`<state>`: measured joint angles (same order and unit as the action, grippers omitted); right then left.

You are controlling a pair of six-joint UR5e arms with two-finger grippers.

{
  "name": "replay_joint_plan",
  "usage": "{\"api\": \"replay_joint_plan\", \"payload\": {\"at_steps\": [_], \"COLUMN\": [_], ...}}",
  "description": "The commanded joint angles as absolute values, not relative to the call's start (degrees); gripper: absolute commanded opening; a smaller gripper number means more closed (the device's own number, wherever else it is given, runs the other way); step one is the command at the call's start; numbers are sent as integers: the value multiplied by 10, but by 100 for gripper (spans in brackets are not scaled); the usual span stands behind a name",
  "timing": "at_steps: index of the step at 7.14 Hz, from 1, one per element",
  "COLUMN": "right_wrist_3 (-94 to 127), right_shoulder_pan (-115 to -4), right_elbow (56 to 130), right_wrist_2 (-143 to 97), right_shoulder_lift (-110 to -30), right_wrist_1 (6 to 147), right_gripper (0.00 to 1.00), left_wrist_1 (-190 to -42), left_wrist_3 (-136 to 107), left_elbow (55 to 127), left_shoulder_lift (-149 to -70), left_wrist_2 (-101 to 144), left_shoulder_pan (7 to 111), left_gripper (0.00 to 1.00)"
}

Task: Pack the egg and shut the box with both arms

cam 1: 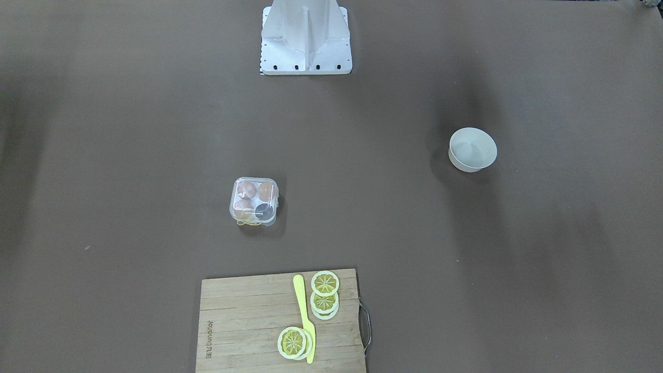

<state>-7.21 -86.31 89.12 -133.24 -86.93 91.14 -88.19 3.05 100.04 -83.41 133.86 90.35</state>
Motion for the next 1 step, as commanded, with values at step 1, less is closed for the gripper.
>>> {"api": "replay_joint_plan", "payload": {"at_steps": [1], "right_wrist_3": [-72], "right_shoulder_pan": [-863], "right_elbow": [891], "right_wrist_2": [-1332], "right_shoulder_lift": [-869], "right_wrist_1": [911], "right_gripper": [100], "left_wrist_1": [-882], "left_wrist_3": [30], "left_elbow": [1001], "left_shoulder_lift": [-834], "left_wrist_2": [1339], "left_shoulder_pan": [904], "left_gripper": [98]}}
